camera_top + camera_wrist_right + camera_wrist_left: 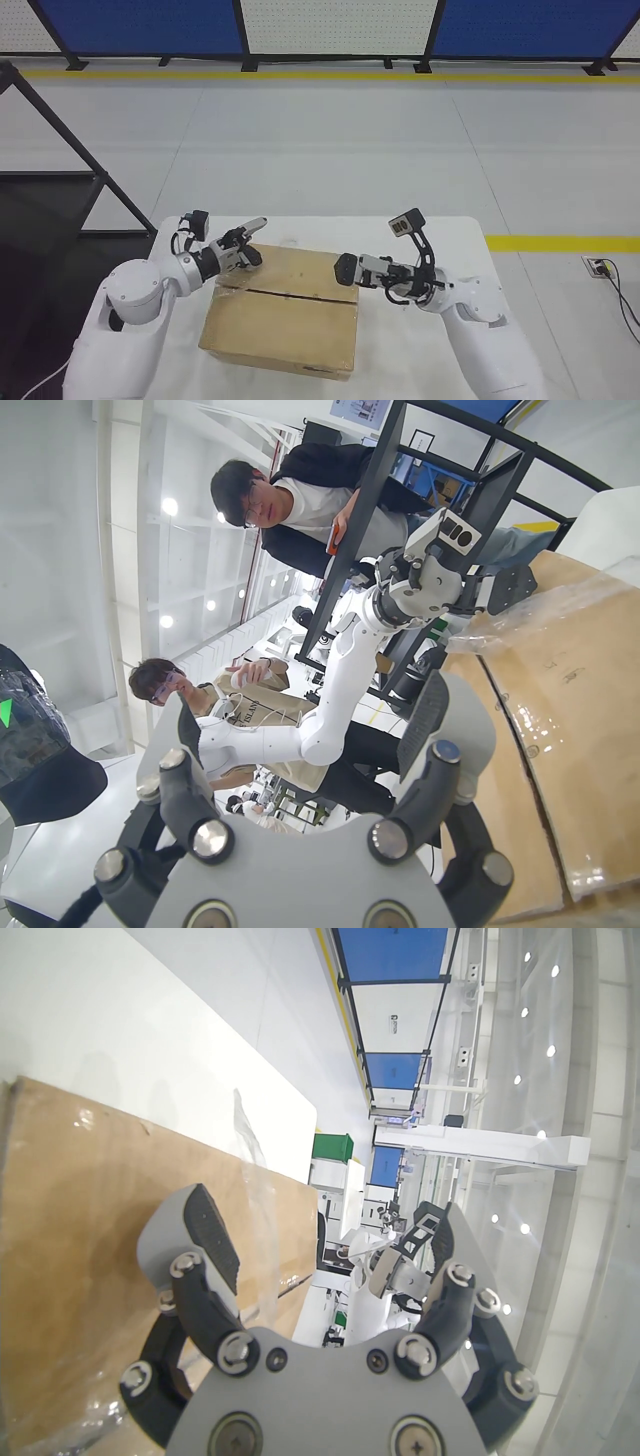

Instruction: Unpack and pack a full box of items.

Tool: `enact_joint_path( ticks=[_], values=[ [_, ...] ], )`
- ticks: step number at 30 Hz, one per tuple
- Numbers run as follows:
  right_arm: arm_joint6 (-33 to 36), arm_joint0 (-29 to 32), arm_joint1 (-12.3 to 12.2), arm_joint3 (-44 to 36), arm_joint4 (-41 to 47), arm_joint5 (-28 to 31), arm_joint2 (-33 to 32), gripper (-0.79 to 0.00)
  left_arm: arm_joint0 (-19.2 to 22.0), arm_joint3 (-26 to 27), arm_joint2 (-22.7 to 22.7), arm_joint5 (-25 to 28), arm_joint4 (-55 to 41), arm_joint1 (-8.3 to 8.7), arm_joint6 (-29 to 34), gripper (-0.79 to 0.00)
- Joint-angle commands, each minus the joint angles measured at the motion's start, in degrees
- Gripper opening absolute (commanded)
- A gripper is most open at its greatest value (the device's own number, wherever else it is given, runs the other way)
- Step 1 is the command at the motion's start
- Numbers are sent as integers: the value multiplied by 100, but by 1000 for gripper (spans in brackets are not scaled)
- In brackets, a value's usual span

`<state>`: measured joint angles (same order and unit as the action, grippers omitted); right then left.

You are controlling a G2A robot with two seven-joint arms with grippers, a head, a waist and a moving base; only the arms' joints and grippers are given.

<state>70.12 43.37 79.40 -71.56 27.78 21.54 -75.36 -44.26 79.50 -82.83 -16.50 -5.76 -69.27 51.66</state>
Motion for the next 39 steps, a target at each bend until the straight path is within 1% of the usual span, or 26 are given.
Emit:
enact_joint_path(
  ticks=[1,5,9,14,17,21,27,33,36,37,39],
  values=[
    [-21,39,-17,-32,6,6,-15,0,84,-86,115,-6,1,-3,58,0],
    [-51,83,-46,-82,32,2,-24,0,182,-197,286,-3,-83,-7,164,0],
    [-63,87,-69,-100,61,3,-5,0,209,-213,336,125,-252,-8,126,0],
    [-68,41,-90,-54,83,0,52,0,147,-132,323,359,-646,-19,-10,0],
    [-90,-1,-100,-10,112,1,78,0,80,-135,343,484,-1128,-46,3,0],
    [-92,-58,-113,37,140,12,120,0,15,-100,406,697,-1355,-64,-130,0],
    [-458,-143,-145,95,-226,-125,174,0,-184,202,441,864,-1433,-54,-295,0],
    [-620,-197,-163,154,-288,-227,236,0,-353,538,534,899,-1391,-36,-332,0],
    [-793,-219,-183,217,-454,-328,239,0,-406,641,568,919,-1430,-31,-340,0],
    [-800,-218,-194,232,-516,-402,243,0,-424,675,573,920,-1433,-28,-348,0],
    [-744,-262,-238,313,-754,-865,236,0,-458,745,586,922,-1429,-21,-349,0]
  ],
)
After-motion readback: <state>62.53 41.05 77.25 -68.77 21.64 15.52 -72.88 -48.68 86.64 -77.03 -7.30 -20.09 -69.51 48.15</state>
